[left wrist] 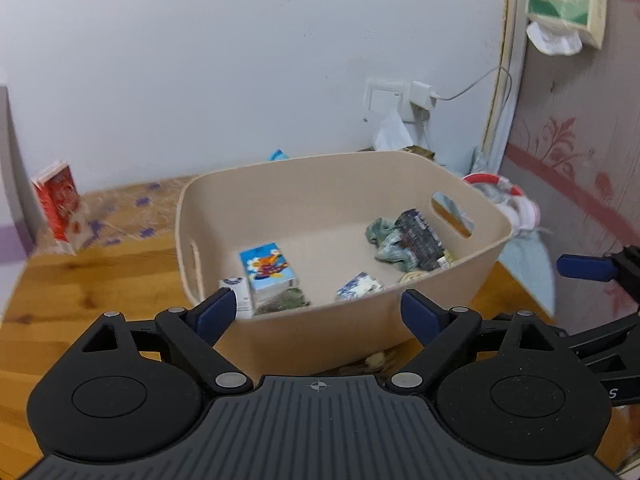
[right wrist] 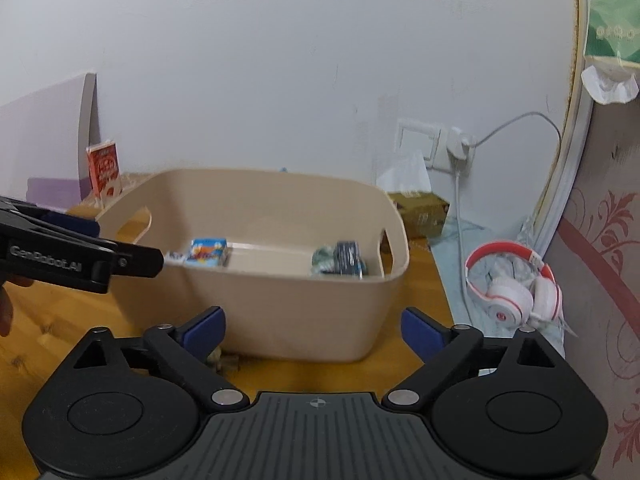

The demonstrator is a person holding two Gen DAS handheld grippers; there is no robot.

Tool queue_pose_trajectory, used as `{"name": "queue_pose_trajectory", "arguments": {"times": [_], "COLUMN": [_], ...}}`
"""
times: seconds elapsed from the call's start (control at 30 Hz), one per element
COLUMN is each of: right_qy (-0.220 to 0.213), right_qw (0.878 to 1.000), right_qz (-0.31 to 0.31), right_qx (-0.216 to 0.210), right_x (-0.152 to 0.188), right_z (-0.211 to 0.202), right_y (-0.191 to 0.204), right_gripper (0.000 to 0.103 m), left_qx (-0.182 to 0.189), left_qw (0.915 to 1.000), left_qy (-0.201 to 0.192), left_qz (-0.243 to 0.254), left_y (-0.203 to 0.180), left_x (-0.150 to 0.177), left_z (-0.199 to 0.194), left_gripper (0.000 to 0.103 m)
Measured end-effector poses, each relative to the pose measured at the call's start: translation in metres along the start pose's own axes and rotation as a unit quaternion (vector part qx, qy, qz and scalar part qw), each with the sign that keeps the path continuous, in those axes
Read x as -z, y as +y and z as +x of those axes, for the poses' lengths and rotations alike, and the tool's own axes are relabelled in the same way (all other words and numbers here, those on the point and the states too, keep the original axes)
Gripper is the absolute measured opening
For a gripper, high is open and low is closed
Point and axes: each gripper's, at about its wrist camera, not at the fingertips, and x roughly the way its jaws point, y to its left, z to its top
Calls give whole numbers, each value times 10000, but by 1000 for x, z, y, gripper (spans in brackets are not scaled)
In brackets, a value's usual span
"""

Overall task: Organize objects
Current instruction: 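Drop the soap box and tin into the basket by opening both tools, then grasp the black cube box with left tool while right tool grasps the bear keychain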

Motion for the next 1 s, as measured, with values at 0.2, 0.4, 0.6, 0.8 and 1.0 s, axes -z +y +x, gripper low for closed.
{"name": "queue_pose_trajectory", "arguments": {"times": [0.2, 0.4, 0.6, 0.8, 1.0], "right_qy": [305, 551, 763, 978, 1183], "right_qw": [9995, 9984, 9971, 9951, 9928], "right_qz": [12, 85, 37, 111, 166], "right_qx": [-15, -37, -36, -29, -133], "right_x": [26, 44, 57, 65, 73], "right_z": [5, 11, 19, 35, 49], "right_y": [-2, -6, -3, -9, -11], "right_gripper": [100, 100, 103, 103, 103], "left_qx": [233, 321, 344, 126, -22], "left_qw": [9991, 9971, 9953, 9942, 9938], "left_qy": [313, 693, 909, 1068, 1104], "left_qz": [-139, 40, 11, 23, -132], "left_y": [-5, -20, -23, -22, -12], "left_x": [23, 46, 59, 65, 69], "left_z": [-3, 17, 46, 66, 72], "left_gripper": [91, 91, 91, 90, 90]}}
